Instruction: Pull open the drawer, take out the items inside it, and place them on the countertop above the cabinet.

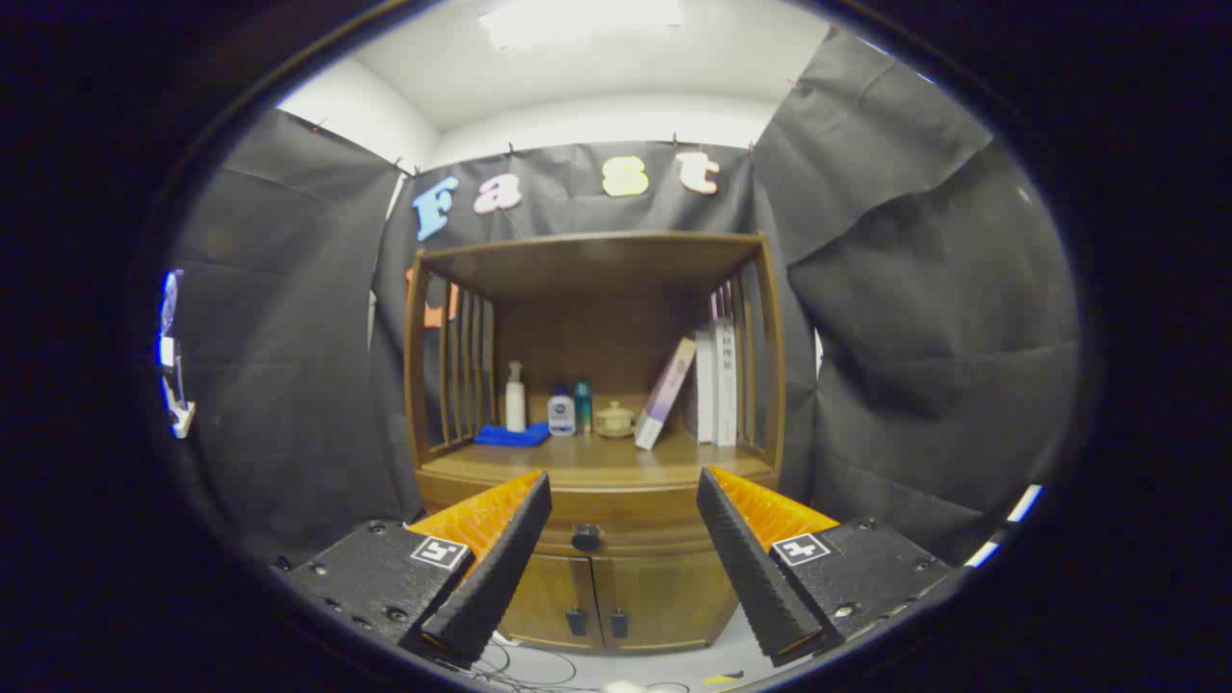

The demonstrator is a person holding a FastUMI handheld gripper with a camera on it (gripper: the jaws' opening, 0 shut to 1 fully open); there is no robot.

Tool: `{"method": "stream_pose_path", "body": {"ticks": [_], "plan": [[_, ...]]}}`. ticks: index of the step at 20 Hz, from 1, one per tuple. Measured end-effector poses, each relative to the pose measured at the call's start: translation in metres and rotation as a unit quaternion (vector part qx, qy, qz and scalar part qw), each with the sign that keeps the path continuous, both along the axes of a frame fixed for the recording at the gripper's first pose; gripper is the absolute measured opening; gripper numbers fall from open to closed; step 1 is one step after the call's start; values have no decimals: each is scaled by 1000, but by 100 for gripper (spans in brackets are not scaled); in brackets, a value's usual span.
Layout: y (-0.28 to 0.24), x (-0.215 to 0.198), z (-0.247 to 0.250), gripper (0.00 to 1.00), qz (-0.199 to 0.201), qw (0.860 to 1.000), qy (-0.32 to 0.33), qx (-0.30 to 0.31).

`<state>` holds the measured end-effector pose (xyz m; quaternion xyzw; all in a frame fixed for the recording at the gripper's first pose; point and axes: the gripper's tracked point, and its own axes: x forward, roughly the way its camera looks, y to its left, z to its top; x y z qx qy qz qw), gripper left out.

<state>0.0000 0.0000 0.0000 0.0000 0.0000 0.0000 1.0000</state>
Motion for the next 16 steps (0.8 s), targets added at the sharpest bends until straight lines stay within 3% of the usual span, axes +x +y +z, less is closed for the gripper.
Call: {"method": "stream_pose_path", "body": {"ticks": [4,16], "plan": [[7,3,-12,100,-20,1000,14,-1],[19,14,-27,100,-14,999,35,-22]]}}
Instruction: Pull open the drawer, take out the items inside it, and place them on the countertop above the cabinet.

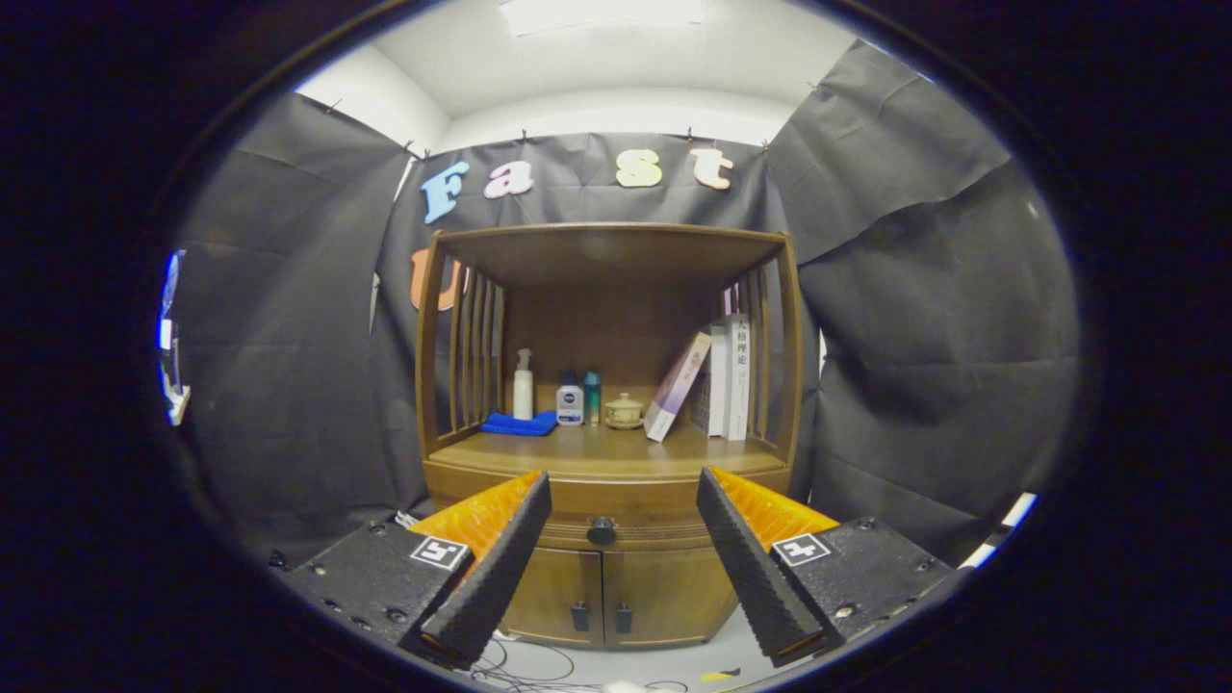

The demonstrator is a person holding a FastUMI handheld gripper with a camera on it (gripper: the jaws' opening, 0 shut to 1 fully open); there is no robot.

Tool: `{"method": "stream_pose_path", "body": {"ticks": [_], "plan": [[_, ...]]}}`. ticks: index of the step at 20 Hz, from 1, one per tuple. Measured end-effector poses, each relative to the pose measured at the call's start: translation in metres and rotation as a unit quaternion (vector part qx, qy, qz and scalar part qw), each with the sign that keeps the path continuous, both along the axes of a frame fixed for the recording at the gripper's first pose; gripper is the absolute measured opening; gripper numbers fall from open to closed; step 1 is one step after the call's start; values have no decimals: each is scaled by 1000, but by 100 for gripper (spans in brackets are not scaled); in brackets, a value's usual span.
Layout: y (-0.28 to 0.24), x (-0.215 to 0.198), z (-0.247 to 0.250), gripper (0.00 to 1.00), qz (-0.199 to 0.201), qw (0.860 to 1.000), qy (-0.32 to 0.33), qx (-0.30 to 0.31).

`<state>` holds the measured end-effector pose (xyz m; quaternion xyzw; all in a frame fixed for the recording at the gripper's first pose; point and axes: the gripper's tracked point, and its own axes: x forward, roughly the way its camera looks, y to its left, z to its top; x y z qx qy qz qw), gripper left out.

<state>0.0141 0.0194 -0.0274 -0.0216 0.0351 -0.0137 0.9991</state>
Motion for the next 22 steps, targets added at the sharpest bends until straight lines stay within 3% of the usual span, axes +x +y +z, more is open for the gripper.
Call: {"method": "stream_pose_path", "body": {"ticks": [10,22], "plan": [[11,36,-18,100,8,1000,11,-15],[-4,148,-105,100,0,999,43,-11]]}}
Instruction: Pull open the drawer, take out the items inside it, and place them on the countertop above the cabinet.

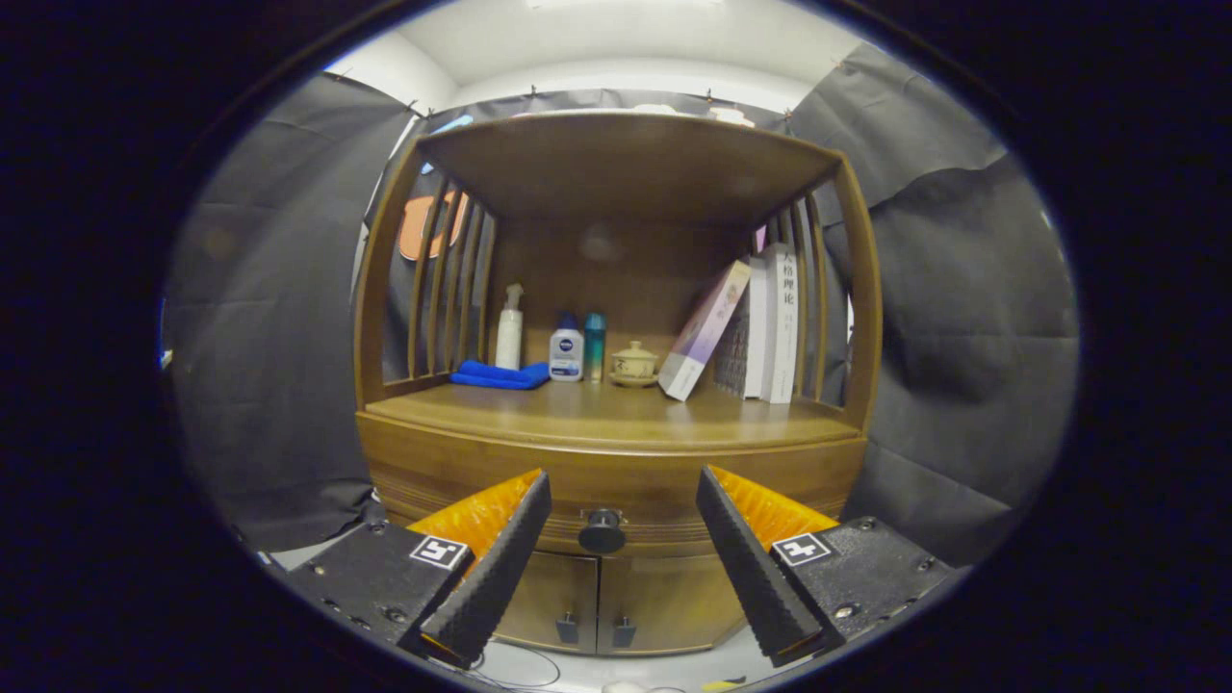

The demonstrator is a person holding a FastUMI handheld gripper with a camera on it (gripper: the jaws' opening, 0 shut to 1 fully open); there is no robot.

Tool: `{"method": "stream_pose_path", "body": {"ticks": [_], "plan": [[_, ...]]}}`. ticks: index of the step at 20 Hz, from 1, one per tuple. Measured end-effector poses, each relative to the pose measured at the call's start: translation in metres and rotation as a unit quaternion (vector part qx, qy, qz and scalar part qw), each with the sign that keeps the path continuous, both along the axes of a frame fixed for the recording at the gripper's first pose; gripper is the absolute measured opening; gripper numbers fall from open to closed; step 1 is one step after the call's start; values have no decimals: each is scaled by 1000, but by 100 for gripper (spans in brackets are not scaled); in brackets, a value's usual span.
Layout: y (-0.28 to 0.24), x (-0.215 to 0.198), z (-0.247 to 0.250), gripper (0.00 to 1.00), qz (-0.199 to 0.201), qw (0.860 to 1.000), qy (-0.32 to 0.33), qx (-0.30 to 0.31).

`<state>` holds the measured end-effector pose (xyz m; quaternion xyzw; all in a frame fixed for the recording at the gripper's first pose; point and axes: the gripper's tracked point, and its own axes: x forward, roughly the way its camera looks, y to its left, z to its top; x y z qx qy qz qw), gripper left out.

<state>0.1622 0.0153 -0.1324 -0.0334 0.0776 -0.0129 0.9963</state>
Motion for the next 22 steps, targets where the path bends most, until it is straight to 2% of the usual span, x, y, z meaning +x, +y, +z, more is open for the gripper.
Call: {"method": "stream_pose_path", "body": {"ticks": [5,13,16,21,22], "plan": [[3,39,-41,100,10,1000,16,-18],[6,64,-87,98,4,999,49,-21],[3,66,-85,86,-11,999,45,-13],[2,66,-90,48,-28,997,68,29],[3,66,-90,47,-30,996,72,32]]}}
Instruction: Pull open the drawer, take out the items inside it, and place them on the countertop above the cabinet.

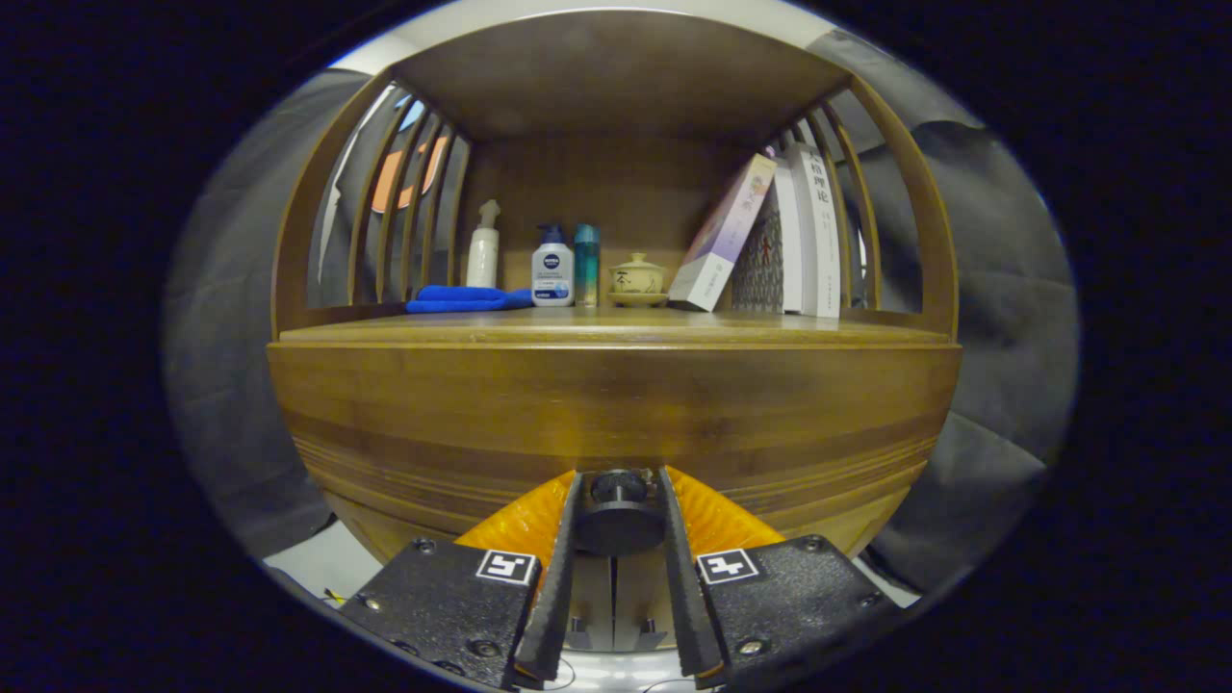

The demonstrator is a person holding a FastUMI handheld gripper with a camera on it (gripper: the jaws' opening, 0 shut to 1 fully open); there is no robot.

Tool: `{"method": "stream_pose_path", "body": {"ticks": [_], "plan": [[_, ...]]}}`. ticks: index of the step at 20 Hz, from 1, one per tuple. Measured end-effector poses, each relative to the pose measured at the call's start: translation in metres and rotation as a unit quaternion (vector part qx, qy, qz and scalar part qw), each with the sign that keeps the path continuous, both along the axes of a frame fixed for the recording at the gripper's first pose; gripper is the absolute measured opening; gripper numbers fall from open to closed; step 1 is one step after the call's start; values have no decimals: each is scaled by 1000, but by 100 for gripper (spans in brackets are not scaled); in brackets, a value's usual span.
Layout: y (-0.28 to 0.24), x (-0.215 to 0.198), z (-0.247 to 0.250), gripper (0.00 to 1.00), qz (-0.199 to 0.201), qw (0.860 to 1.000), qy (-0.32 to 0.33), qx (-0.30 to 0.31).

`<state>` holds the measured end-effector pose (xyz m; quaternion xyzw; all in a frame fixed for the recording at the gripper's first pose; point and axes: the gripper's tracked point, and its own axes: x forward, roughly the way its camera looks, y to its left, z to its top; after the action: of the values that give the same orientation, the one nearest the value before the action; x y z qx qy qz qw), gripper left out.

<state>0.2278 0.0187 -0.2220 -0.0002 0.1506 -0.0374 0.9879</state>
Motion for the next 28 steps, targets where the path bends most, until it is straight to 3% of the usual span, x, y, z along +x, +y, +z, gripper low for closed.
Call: {"method": "stream_pose_path", "body": {"ticks": [10,28], "plan": [[0,-15,1,39,19,1000,19,-9],[-3,-153,2,38,34,999,25,-11]]}}
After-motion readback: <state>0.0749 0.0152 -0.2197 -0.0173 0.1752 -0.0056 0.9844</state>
